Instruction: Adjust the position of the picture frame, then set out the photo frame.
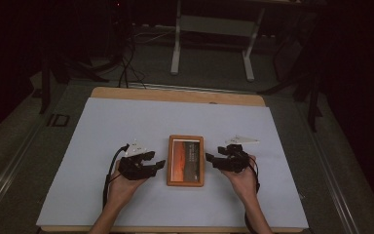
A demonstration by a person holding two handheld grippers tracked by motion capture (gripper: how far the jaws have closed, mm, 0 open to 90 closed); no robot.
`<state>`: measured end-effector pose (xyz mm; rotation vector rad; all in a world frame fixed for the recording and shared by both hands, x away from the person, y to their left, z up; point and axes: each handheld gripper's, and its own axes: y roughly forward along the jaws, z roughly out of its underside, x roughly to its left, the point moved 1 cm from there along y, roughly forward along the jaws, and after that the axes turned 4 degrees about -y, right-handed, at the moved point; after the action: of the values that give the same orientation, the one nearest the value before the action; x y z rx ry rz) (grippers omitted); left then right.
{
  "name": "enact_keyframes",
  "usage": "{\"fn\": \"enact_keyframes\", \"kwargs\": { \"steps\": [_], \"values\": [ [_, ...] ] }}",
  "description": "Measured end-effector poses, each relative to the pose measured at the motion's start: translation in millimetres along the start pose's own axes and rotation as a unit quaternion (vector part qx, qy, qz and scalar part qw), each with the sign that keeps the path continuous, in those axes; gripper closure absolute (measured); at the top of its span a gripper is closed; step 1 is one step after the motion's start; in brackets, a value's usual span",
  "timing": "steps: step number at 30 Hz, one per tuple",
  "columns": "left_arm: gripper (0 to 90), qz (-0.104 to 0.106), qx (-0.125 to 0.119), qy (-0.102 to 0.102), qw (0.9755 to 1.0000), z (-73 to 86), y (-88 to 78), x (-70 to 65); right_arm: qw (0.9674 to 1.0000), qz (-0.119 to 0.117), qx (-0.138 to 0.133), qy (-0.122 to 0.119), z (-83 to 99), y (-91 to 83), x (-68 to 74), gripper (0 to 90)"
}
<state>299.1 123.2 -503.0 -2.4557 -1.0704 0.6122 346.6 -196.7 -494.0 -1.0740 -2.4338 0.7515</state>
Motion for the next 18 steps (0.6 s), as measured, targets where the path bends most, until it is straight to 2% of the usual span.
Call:
{"fn": "enact_keyframes", "kwargs": {
  "steps": [3, 9, 13, 15, 18],
  "values": [
    [44.0, -0.006, -0.004, 0.008, 0.9999, 0.3, -3.0, -3.4, 1.0000, -0.003, 0.002, -0.007, -1.1, -1.8, 0.9, 47.0],
    [45.1, 0.000, -0.002, 0.014, 0.9999, 1.7, -5.0, -8.4, 0.9999, 0.003, 0.002, -0.011, -6.6, -3.0, 1.6, 48.1],
    [45.2, -0.006, -0.001, 0.019, 0.9998, 3.2, -6.6, -10.4, 0.9993, 0.017, 0.010, -0.032, -12.2, -0.1, 5.2, 49.6],
    [47.8, 0.007, -0.001, 0.012, 0.9999, 4.4, -7.5, -10.4, 0.9987, 0.021, 0.012, -0.045, -14.9, 2.0, 8.8, 52.4],
    [49.0, 0.008, 0.003, 0.016, 0.9998, 6.6, -7.3, -11.6, 0.9980, 0.019, 0.013, -0.060, -18.5, 7.8, 13.3, 59.0]
  ]
}}
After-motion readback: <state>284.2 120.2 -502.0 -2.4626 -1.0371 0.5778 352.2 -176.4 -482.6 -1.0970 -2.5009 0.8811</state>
